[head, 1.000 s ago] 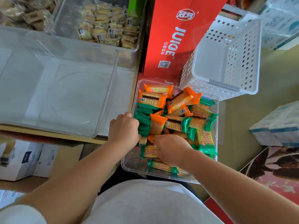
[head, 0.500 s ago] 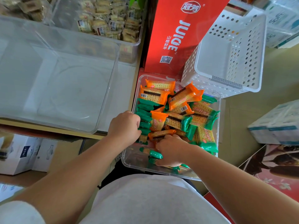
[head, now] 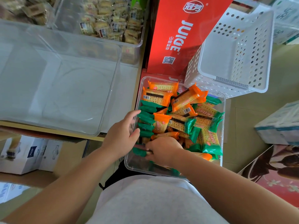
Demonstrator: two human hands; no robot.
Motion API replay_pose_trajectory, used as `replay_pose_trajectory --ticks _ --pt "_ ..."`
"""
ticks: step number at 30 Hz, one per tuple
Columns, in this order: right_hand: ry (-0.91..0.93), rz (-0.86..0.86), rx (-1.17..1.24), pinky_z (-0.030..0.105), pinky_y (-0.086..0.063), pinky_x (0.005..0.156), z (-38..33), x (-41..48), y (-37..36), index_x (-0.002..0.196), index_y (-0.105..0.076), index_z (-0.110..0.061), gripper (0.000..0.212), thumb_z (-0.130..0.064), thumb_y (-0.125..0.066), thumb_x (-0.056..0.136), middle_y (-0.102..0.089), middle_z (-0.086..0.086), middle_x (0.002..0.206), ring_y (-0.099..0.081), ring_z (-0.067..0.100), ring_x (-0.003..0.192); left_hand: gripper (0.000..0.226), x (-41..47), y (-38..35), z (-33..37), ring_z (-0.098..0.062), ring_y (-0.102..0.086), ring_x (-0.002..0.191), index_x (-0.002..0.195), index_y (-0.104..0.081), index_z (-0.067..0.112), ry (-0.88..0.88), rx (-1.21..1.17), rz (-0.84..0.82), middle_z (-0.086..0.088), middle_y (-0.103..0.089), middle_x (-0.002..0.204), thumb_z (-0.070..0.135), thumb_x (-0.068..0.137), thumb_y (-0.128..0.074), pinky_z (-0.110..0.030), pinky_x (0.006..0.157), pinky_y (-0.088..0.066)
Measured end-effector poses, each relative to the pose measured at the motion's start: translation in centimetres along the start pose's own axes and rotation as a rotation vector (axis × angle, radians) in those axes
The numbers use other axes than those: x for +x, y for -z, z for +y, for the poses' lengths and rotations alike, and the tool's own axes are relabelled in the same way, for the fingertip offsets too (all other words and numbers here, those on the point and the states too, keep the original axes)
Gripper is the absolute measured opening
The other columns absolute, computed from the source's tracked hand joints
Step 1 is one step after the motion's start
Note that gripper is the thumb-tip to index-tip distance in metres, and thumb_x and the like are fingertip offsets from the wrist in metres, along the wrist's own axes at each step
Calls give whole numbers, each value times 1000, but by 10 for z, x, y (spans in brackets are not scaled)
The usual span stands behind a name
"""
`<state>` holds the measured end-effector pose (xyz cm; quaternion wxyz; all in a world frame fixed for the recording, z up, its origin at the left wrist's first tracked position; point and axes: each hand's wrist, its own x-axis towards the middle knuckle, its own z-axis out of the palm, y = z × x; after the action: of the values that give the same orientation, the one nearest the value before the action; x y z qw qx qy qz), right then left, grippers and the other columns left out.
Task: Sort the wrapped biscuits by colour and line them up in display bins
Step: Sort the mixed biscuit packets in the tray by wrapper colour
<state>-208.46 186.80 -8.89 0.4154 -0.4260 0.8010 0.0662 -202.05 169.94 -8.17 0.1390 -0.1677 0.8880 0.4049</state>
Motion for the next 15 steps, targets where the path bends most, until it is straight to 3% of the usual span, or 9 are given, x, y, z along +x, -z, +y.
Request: replay_pose_trajectory --ticks 4,8,12,15 --pt "-3 80 -48 33 -46 59 -3 4 -1 120 -57 -21 26 -36 -46 102 -56 0 84 -58 25 77 69 -11 -1 -5 -2 -63 81 155 -21 40 57 -74 36 10 -58 135 32 99 -60 -20 72 -49" --pt "-31 89 -32 33 -47 58 -3 6 2 120 -56 -22 25 -38 -50 102 -58 -1 86 -55 23 73 75 -16 -6 -9 -2 -60 82 156 -15 40 85 -63 -7 7 -56 138 34 98 -62 -23 76 -49" --pt "-126 159 228 38 -58 68 -2 6 2 114 -56 -23 24 -38 -60 96 -68 0 100 -64 23 81 77 -15 -8 -7 3 -55 82 155 -12 41 112 -82 -24 4 -53 143 33 98 -63 -16 74 -47" --pt "-226 262 241 37 -58 69 1 2 2 103 -52 -22 27 -46 -62 95 -67 -1 93 -65 23 80 84 -16 -7 -5 -9 -62 90 155 -13 41 130 -92 -14 5 -53 145 37 93 -70 -26 80 -53"
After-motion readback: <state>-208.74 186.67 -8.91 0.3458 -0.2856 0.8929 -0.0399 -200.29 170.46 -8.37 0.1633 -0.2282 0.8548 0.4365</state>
